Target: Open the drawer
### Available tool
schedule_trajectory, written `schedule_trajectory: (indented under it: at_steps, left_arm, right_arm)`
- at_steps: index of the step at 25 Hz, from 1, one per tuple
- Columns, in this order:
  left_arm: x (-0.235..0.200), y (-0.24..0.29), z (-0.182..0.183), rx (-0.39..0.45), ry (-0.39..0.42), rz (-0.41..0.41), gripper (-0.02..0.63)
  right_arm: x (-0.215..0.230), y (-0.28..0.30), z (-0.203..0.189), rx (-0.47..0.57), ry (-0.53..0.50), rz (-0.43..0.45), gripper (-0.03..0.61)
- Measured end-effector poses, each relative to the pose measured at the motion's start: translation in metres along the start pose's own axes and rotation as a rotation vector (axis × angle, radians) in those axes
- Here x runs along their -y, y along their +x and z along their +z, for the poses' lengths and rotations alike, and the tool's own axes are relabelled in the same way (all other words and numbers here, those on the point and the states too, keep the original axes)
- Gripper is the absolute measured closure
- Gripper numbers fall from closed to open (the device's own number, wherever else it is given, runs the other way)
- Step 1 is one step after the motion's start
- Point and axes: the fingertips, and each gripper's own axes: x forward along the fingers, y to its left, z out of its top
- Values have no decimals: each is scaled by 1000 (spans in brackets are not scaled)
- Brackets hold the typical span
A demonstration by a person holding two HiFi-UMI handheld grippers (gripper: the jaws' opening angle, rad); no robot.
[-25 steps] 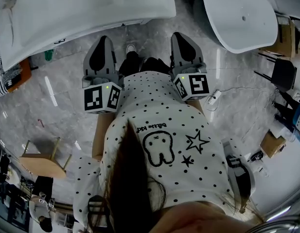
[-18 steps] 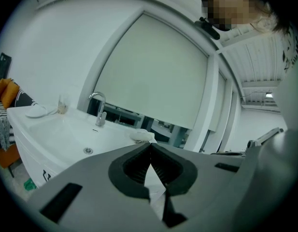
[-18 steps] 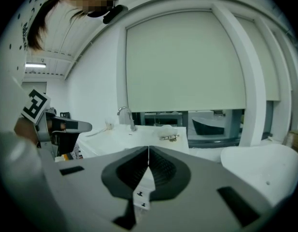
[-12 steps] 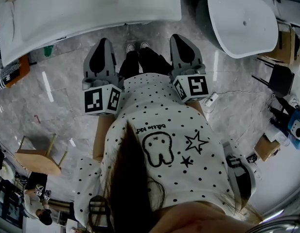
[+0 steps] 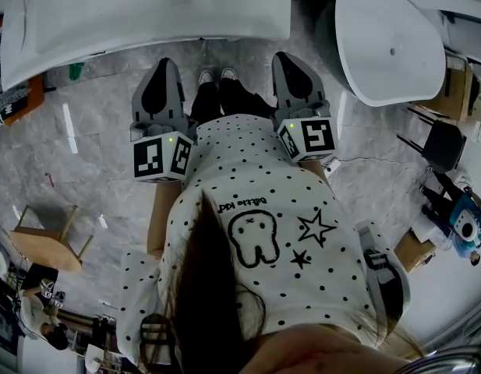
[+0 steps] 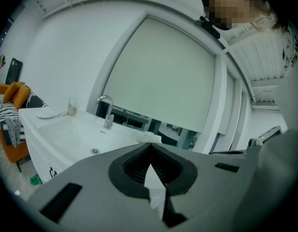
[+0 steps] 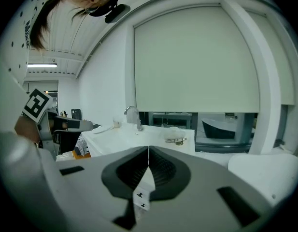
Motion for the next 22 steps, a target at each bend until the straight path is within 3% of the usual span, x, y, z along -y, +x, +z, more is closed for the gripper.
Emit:
schedule_trajectory:
  at_steps: [22]
  left_arm:
    - [-25, -19, 9, 105, 28, 113, 609]
  right_arm:
    - [-7, 14, 23, 100, -53, 84, 565]
